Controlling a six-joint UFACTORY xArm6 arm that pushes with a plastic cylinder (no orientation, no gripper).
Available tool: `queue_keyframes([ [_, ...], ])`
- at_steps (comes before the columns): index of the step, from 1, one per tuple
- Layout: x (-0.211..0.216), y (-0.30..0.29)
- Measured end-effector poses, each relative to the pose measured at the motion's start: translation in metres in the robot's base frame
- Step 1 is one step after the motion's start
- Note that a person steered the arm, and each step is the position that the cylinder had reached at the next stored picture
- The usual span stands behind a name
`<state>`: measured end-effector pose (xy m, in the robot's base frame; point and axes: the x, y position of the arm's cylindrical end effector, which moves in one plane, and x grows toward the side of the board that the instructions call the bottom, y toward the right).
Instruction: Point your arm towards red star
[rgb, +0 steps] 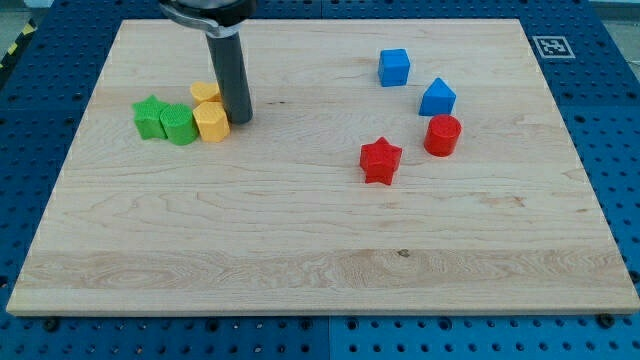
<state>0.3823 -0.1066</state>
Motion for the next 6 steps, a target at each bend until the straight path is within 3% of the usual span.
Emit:
queue_keyframes([
  [2,-0.008,-0.009],
  [3,-0.008,0.027],
  [5,0.047,0.131],
  [6,0.058,0.14],
])
